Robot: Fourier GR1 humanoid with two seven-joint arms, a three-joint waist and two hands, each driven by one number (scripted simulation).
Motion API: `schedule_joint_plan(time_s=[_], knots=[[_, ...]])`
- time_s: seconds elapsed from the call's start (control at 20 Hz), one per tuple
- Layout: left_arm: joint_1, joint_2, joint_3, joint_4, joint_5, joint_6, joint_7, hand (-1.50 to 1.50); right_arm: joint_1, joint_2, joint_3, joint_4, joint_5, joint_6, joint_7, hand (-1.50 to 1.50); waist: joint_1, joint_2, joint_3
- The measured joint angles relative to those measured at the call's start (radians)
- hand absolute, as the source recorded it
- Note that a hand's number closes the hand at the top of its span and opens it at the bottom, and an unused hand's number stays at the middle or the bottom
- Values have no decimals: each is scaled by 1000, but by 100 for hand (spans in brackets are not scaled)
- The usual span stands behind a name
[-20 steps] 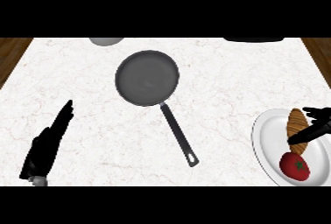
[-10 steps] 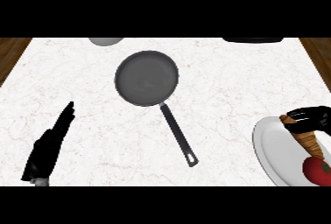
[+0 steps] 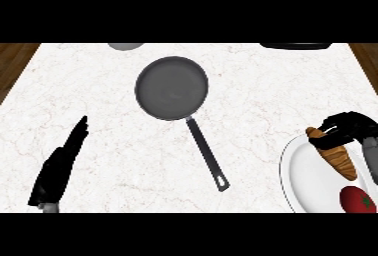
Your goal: Pick the croissant from the plate and place it in the pan
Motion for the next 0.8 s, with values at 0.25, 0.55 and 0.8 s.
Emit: schedule_joint_plan(time_s=[0.25,0.55,0.8], knots=[[-37,-4,-42,-2,-8,-29,-3,0,-157,-57,201,-81,158,114,-165,150,95,20,4],[-69,-11,-53,5,-13,-31,5,0,-311,-91,299,-137,308,5,-466,150,103,27,9],[-83,-11,-49,16,-14,-30,10,0,-418,-54,305,-99,364,-159,-713,150,93,30,9]])
